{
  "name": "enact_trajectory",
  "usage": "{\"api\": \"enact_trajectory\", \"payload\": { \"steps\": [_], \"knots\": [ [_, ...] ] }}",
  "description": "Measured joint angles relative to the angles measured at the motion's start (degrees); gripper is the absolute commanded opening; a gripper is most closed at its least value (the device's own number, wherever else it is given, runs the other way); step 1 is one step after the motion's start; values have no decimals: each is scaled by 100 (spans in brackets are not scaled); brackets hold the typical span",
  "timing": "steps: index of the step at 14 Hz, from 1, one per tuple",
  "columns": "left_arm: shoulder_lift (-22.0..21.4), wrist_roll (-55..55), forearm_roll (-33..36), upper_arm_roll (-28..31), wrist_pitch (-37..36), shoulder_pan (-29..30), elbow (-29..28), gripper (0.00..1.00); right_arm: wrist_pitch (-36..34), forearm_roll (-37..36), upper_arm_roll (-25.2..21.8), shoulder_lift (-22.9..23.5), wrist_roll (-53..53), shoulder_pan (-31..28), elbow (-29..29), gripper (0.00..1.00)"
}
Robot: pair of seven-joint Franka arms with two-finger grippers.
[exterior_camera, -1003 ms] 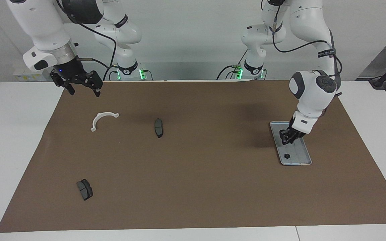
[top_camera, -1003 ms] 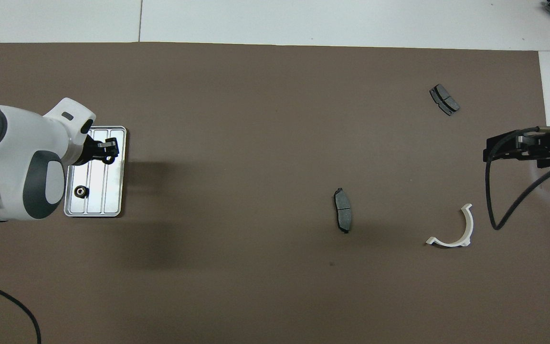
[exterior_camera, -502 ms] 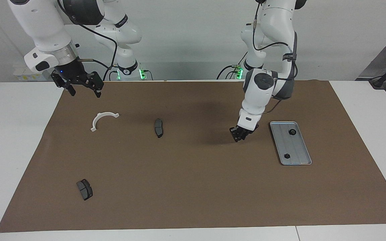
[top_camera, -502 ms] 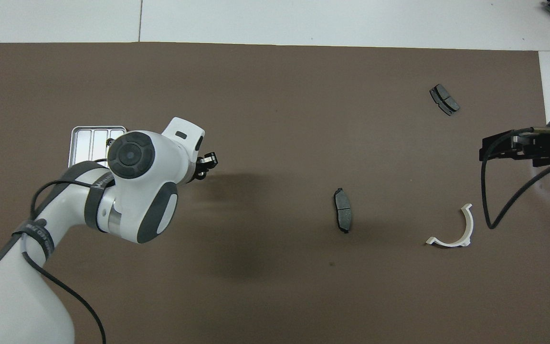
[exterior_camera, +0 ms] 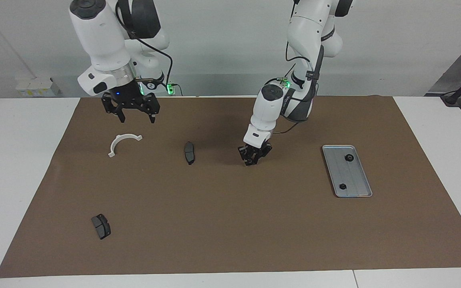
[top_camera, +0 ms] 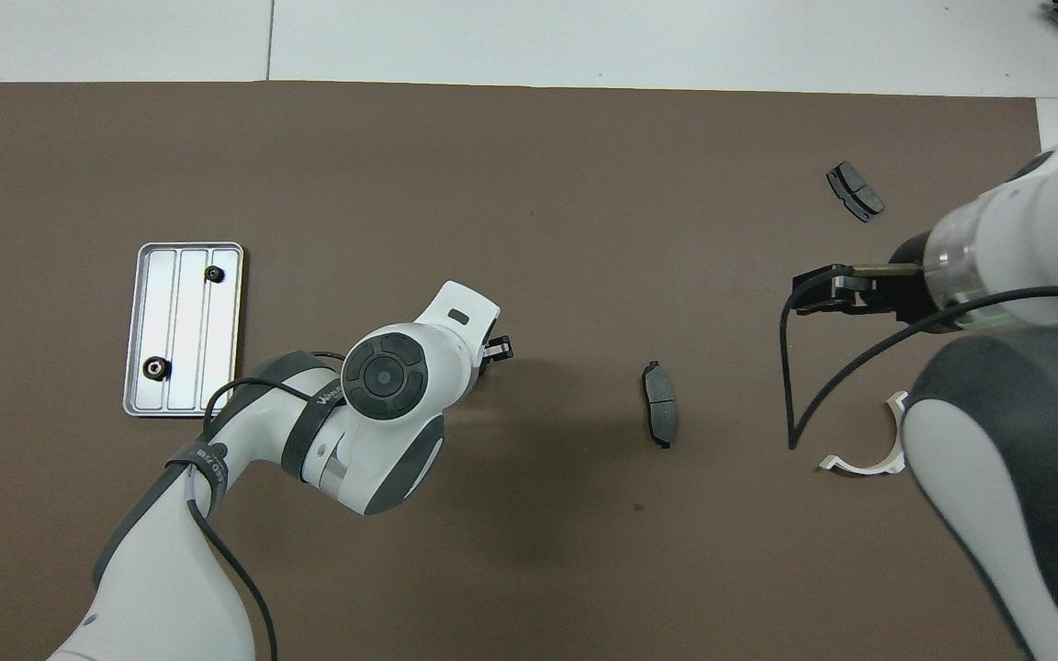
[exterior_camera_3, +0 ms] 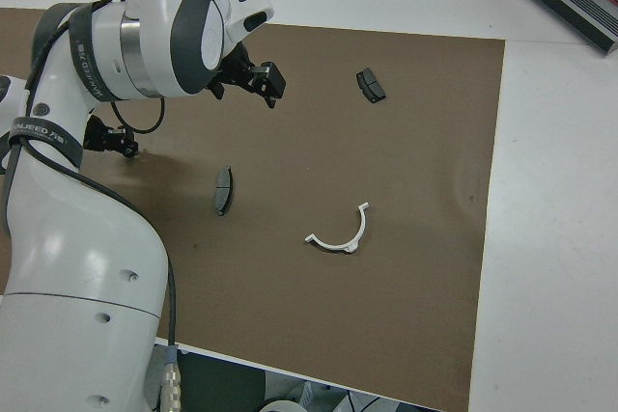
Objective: Place bearing gear from tray to pile
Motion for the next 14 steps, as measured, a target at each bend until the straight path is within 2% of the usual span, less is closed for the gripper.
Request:
{"api": "enact_trajectory", "payload": {
  "steps": [3, 5, 8, 14],
  "knots": [
    [-4, -1, 0, 66, -12, 27, 140, 87, 465, 0, 11, 284, 641, 535, -25, 100],
    [-8, 5, 5, 128, -278, 240, 441, 85, 729, 0, 10, 486, 986, 781, -24, 100],
    [-22, 498, 17, 163, -961, 1030, 958, 77, 1024, 0, 9, 746, 1483, 1142, -12, 100],
    [-8, 1971, 18, 169, -1112, 2314, 991, 58, 1648, -6, 8, 1546, 2032, 1808, 206, 100]
  ]
}}
